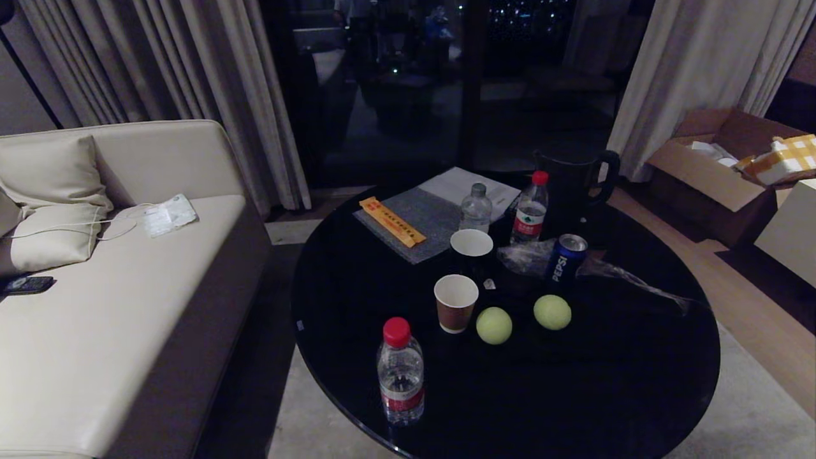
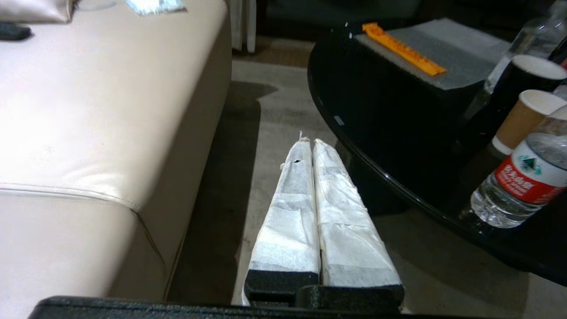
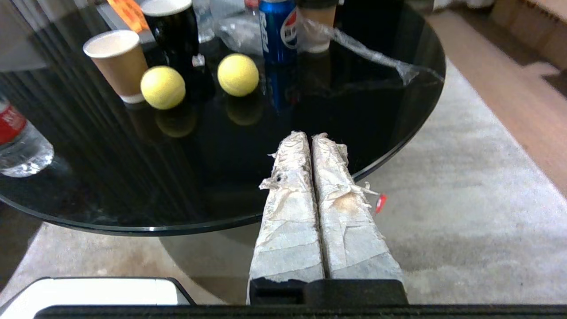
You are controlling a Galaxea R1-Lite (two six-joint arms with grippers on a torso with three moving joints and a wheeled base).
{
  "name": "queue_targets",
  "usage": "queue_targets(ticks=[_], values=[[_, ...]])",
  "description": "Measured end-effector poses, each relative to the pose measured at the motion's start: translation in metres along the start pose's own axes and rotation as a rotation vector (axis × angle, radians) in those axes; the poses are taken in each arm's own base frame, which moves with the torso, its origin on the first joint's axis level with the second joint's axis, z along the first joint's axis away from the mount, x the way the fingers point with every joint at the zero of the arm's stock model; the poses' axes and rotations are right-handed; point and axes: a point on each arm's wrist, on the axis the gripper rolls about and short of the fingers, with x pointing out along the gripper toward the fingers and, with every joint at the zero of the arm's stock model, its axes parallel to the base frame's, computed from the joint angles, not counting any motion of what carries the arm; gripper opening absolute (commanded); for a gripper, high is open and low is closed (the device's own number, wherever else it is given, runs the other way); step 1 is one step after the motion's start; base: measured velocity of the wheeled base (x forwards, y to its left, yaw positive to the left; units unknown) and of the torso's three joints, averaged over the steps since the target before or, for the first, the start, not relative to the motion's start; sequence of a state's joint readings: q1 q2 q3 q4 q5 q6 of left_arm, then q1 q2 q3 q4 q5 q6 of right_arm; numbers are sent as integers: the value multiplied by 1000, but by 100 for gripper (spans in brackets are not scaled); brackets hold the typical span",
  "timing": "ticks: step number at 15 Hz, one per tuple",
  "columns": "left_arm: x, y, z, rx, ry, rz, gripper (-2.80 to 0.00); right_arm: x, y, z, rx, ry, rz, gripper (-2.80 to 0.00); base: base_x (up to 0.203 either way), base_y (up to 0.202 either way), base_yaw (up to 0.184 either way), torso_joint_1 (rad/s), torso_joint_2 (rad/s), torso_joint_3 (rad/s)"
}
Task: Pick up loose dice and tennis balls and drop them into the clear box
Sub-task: Pick up the ball on the table
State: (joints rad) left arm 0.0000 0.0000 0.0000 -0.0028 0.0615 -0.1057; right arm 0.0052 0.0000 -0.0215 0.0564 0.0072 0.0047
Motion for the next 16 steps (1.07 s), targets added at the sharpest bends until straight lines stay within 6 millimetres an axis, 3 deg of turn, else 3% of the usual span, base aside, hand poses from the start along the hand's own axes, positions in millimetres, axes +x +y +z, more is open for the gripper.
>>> queue_targets(ticks=[16], values=[[0, 0, 0, 0, 0, 0, -280, 0, 0, 0, 0, 0, 0, -280, 0, 0, 0, 3, 2, -198]])
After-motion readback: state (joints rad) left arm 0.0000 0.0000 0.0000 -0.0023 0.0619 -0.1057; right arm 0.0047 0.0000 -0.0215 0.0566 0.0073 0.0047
